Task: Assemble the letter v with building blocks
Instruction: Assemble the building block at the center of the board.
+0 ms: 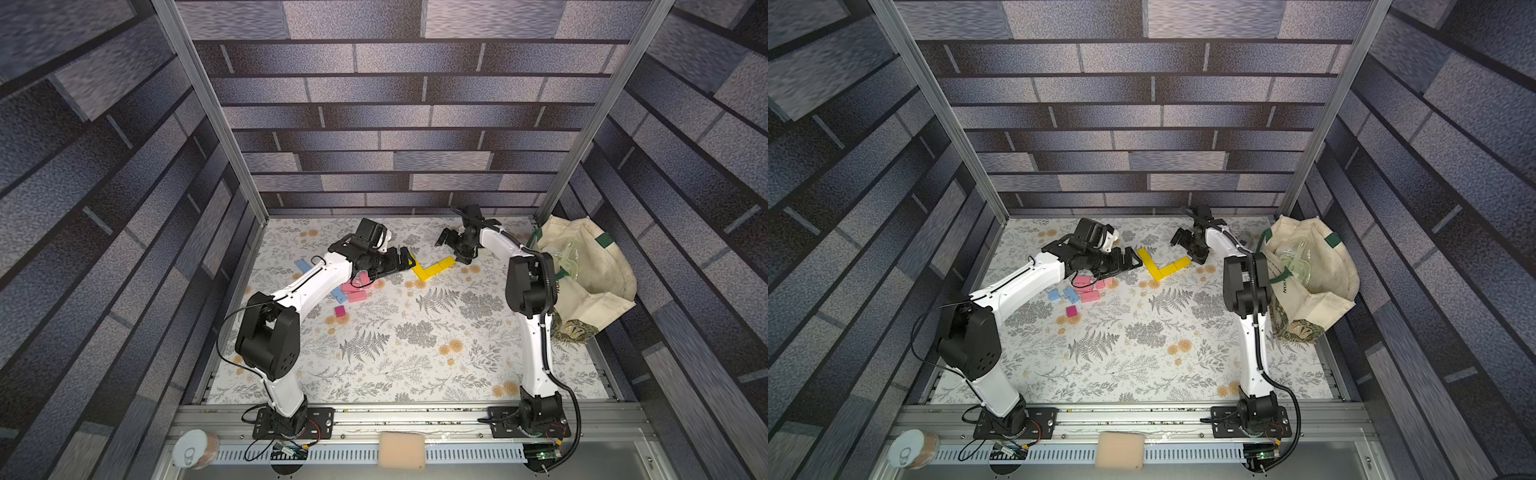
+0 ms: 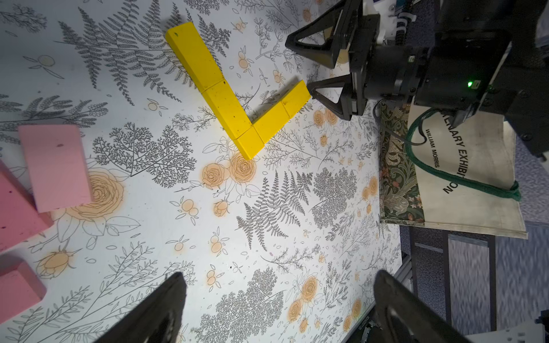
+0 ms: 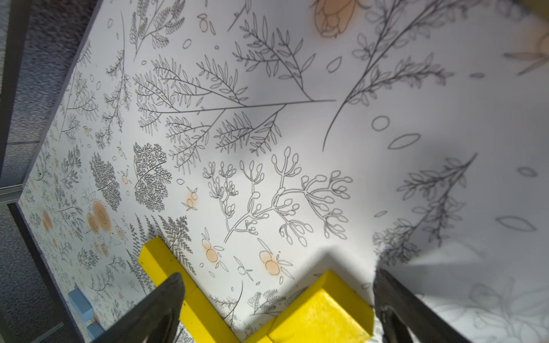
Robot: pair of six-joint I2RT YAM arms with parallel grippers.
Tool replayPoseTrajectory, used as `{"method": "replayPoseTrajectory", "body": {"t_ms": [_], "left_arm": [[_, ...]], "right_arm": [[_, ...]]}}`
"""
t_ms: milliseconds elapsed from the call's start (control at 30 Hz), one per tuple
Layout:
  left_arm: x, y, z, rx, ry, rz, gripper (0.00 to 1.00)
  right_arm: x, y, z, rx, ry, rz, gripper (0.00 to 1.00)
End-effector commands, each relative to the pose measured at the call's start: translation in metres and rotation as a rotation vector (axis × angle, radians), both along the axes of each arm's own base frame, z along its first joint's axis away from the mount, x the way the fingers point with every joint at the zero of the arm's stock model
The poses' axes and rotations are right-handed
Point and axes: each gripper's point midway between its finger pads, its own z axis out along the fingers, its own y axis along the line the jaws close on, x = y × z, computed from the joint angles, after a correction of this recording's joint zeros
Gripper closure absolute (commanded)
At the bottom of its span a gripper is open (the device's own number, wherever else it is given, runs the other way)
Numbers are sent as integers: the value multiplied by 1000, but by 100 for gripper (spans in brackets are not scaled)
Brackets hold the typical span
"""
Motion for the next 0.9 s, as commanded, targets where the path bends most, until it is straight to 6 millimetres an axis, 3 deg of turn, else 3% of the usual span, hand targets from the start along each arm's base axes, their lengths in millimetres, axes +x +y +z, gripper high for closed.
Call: {"method": "replayPoseTrajectory", "body": {"t_ms": [0, 867], "left_arm": [[0, -1, 9, 20, -32, -17, 0], [-1, -2, 9, 21, -33, -21, 0]], "right_arm": [[-20, -1, -27, 4, 105, -6, 0], [-19, 2, -17, 23, 99, -15, 0]]}}
